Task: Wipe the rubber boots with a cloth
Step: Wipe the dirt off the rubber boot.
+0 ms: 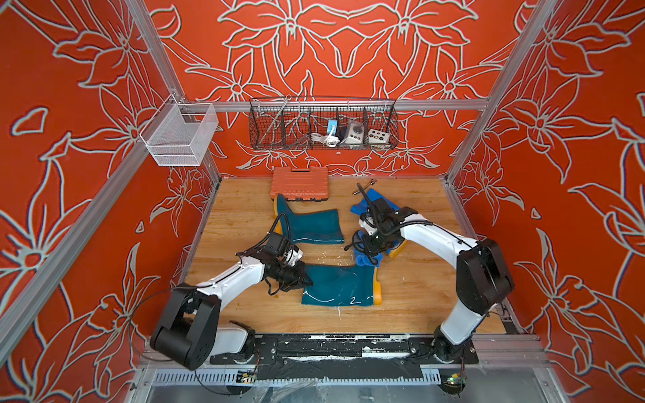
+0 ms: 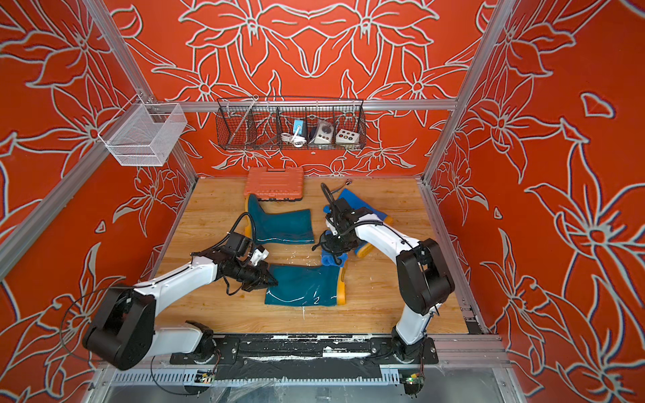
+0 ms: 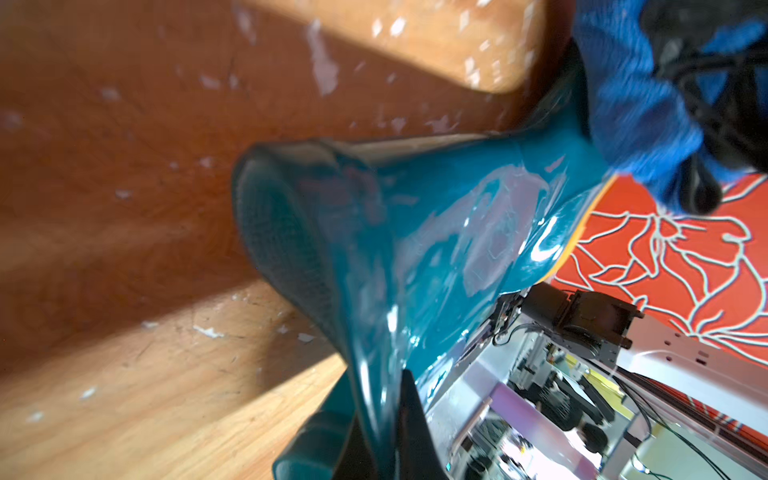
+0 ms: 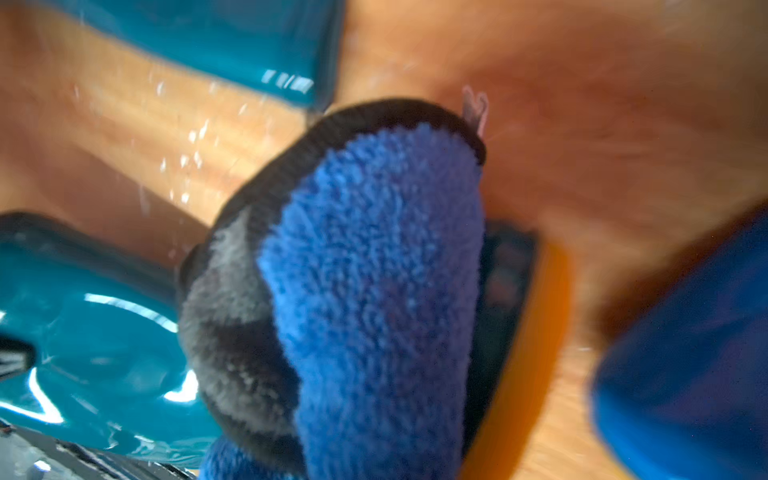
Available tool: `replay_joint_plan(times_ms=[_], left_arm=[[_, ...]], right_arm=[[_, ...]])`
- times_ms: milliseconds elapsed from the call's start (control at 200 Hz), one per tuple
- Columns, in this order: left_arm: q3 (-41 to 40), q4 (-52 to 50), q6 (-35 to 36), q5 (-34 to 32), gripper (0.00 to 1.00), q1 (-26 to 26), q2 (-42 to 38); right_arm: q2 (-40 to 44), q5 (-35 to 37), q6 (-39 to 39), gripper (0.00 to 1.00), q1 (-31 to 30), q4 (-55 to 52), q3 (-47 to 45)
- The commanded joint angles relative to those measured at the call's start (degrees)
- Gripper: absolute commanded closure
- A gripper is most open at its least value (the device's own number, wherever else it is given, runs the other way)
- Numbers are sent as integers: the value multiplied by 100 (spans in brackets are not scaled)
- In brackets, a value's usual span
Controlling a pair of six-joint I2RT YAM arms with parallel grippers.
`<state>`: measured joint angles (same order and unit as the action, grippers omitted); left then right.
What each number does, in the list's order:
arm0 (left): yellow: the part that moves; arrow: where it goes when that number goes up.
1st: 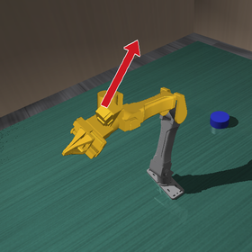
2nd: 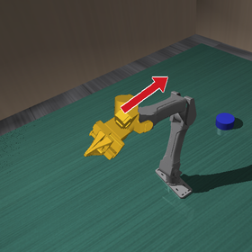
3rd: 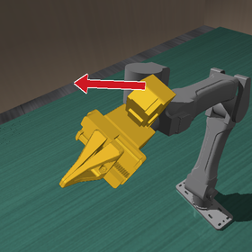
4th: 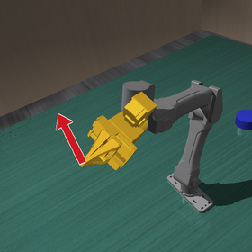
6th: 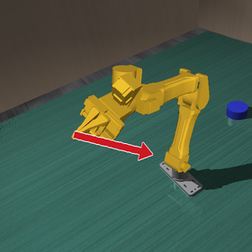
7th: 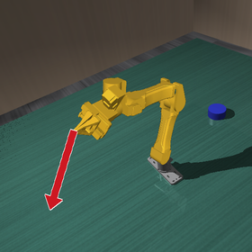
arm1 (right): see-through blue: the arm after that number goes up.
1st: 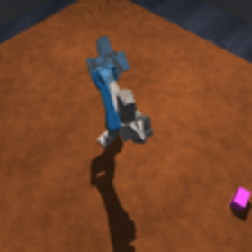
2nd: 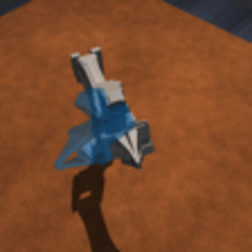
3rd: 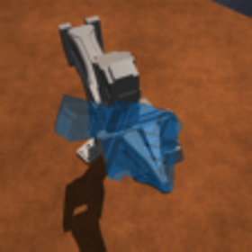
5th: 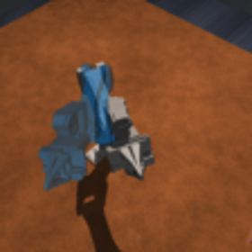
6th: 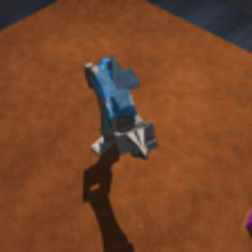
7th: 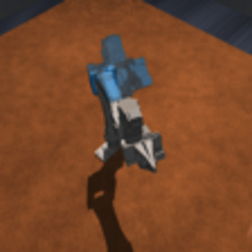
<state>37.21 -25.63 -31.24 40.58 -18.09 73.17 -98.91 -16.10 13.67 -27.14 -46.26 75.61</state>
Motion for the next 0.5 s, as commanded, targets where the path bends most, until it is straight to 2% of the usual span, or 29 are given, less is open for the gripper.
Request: replay_joint_plan(times_ms=[0, 135, 285, 345, 390, 495], left_arm=[[-57, -282, -67, -277, 100, 16, -233], [83, -399, -79, -248, 100, 16, -180], [228, -347, -152, -287, 100, 16, -198], [274, -346, -162, -277, 100, 18, -172], [291, -355, -156, -274, 100, 16, -175], [246, -356, -163, -287, 100, 16, -234]], right_arm=[[-96, -231, -384, 100, 83, -455, 621], [-313, -85, -179, 100, -1118, -530, 880], [-696, -609, 140, 100, -2382, -175, 924], [-827, -463, 70, 100, -2476, -329, 1039], [-857, -50, -45, 100, -2405, -562, 1098], [-737, 639, -317, 100, -1801, -952, 1004]])
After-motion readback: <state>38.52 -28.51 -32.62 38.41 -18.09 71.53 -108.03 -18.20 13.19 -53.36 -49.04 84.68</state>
